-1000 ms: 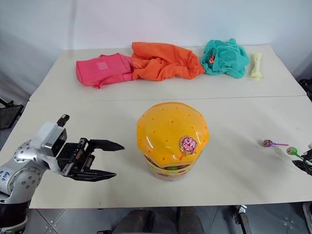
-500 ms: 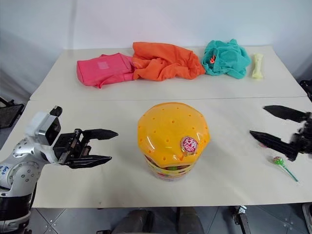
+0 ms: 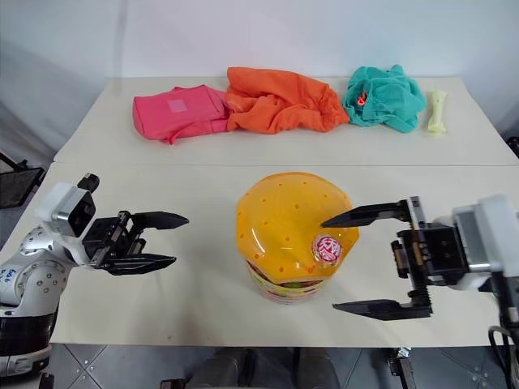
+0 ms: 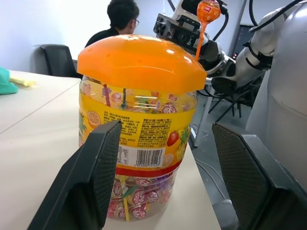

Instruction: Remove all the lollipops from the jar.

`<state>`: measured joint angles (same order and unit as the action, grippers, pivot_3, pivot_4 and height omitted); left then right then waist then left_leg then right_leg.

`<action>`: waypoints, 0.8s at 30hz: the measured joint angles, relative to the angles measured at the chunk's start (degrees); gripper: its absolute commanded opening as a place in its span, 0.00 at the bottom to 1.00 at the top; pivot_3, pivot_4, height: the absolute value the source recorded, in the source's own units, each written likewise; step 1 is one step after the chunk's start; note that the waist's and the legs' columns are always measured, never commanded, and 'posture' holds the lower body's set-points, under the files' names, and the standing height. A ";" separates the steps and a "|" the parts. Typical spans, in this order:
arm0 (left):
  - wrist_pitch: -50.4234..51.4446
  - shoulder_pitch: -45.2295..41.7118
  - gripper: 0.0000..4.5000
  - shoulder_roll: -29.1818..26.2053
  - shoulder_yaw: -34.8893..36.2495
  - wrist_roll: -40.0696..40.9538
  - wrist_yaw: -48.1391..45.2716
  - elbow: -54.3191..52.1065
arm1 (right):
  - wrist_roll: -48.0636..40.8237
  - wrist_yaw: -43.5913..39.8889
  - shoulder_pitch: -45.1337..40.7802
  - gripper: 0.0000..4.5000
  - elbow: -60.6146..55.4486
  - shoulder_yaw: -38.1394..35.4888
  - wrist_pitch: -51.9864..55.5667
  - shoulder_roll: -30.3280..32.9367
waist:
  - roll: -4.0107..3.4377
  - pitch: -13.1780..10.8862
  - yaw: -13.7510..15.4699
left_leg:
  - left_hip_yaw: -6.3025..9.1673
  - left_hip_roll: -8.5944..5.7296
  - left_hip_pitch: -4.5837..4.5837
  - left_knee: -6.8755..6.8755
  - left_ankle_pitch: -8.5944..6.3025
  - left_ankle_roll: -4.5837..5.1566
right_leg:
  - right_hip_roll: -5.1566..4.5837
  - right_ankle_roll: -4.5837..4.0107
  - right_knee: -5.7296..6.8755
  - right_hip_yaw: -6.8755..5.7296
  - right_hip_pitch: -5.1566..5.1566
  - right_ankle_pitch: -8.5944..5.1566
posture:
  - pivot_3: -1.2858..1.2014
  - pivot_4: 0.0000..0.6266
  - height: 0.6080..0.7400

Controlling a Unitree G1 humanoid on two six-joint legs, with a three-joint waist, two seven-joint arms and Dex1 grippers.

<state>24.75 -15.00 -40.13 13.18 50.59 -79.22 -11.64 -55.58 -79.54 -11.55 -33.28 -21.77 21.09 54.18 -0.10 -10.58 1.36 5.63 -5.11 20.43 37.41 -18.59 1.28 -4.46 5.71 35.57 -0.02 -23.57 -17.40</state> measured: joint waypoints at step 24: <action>4.60 1.30 0.71 0.01 3.42 7.83 5.86 -6.16 | -23.94 15.01 -6.90 0.00 6.05 -3.51 15.46 2.94 | 0.04 -0.02 0.15 | 0.02 0.02 0.01 0.10 0.00 -0.01 | -0.01 -0.01 0.04 0.00 0.03 0.00 | 0.52 0.24 1.00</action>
<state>29.35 -13.70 -40.11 16.60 58.42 -73.36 -17.81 -79.52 -64.53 -18.45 -27.24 -25.28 36.55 57.12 -0.06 -10.60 1.51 5.65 -5.09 20.44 37.52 -18.59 1.27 -4.46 5.69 35.61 -0.02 -23.54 -17.40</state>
